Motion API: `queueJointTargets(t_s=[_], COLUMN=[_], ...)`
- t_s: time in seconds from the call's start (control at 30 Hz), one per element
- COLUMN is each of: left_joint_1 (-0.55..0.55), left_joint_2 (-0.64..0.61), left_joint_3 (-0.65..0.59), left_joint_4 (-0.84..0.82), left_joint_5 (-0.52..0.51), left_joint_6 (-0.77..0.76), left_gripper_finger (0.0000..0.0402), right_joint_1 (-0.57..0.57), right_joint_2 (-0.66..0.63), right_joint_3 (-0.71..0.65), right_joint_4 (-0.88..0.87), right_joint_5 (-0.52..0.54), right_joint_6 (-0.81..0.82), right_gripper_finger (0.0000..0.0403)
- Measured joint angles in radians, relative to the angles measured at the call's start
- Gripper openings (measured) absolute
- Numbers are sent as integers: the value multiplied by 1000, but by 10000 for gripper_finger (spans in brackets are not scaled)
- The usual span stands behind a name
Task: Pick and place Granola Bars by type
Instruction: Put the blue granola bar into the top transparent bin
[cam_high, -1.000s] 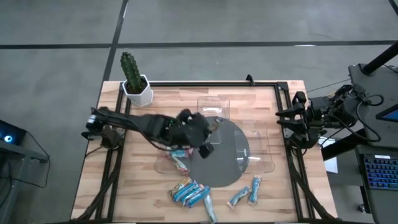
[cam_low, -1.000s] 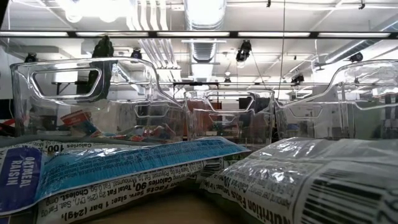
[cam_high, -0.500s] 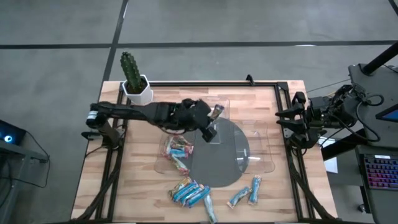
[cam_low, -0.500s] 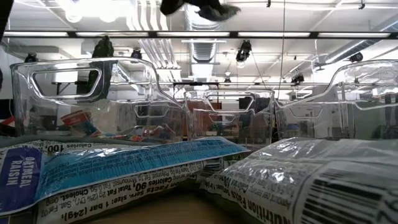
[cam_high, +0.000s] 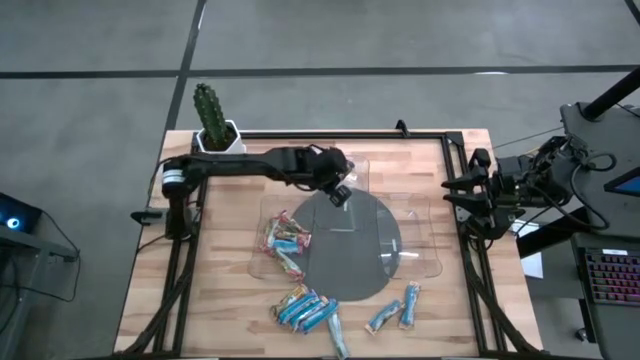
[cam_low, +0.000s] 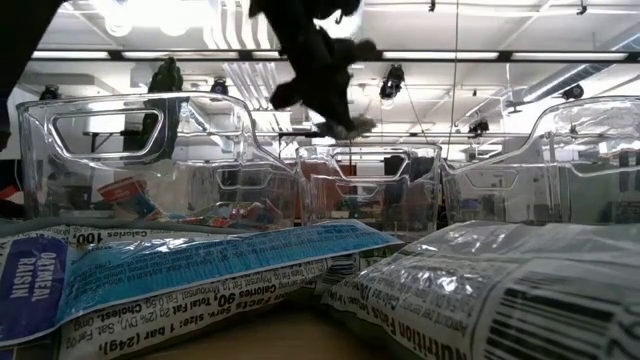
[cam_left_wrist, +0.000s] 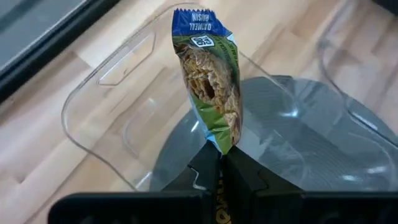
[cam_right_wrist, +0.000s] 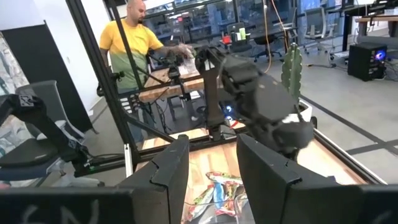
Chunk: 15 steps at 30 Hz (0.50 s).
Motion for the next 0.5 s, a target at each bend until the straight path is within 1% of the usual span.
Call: queueJointTargets(t_s=[0.1, 0.2, 0.33, 0.5], left_joint_1=[41, 69, 78, 78], left_joint_2=[13, 22, 22, 23], left_joint_3=[-25, -41, -58, -67], left_joint_4=[33, 68, 122, 131], left_joint_5=[45, 67, 70, 118], left_joint_6=[2, 2, 11, 45], left_gripper_finger=[0, 0, 0, 5], right_joint_1=[0, 0, 0, 0], right_joint_2=[3, 5, 6, 6], right_joint_3=[0, 0, 0, 0], right_joint_4=[0, -2, -5, -5], right_joint_5=[0, 0, 0, 0], right_joint_6=[0, 4, 19, 19], right_gripper_finger=[127, 127, 127, 127])
